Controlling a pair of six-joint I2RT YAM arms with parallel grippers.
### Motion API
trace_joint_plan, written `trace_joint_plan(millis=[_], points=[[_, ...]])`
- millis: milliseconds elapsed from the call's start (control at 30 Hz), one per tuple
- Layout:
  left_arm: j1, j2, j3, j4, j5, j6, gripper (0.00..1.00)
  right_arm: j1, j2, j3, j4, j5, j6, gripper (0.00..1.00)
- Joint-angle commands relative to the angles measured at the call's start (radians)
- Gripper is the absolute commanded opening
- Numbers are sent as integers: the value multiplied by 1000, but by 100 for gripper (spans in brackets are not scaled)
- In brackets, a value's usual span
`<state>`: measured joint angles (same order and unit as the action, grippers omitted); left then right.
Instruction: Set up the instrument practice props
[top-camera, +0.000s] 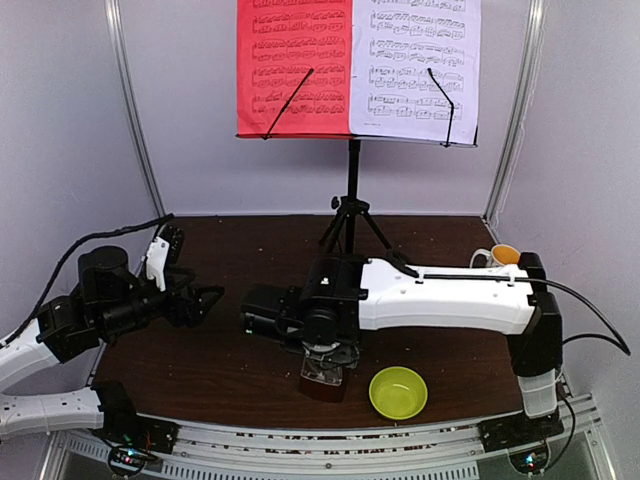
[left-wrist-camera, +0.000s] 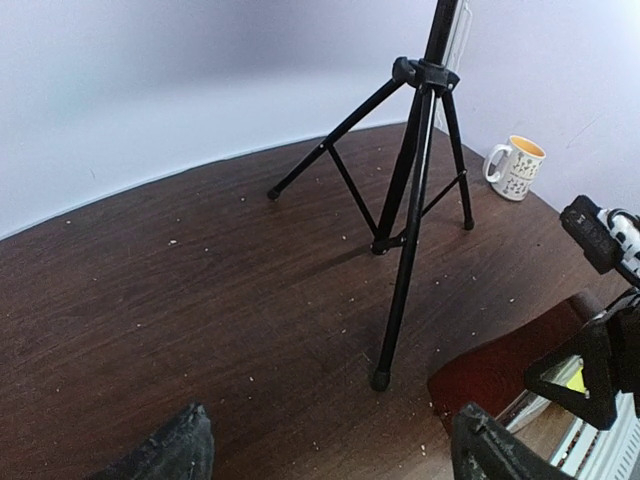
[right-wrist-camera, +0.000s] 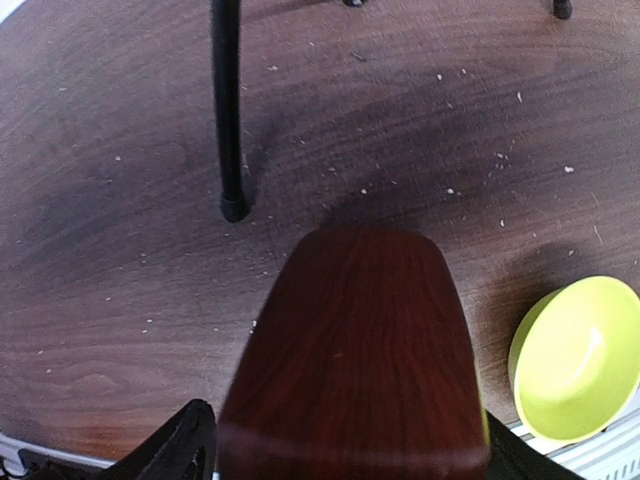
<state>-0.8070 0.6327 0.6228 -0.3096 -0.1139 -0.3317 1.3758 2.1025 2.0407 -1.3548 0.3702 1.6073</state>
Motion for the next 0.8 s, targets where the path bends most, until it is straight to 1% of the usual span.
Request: trace_joint_plan(millis=[0, 233, 300, 367, 400, 500, 633, 767], points=[[-4, -18, -8, -1, -3, 18, 85, 0, 53, 62, -78, 2, 106, 78], [-4, -24, -11, -11, 8, 56, 86, -1, 59, 53, -108, 50, 117, 69], [-3, -21, -8, -10, 17, 66, 86, -1, 49, 47, -119, 81, 97, 63], [-4, -13, -8, -11, 33, 72, 86, -1, 17, 17, -94, 112, 54, 52], [-3, -12, -8, -11, 40, 72, 86, -2, -6, -15, -69, 123, 30, 49], [-3, -8, -13, -9, 60, 64, 86, -3, -94, -122, 37, 151, -42, 43], [-3, -14, -27, 17, 121, 53, 85, -3, -241, -324, 283, 177, -198, 40], [-3, -10, -42, 42, 218, 43, 84, -16, -396, -513, 515, 171, -388, 37]])
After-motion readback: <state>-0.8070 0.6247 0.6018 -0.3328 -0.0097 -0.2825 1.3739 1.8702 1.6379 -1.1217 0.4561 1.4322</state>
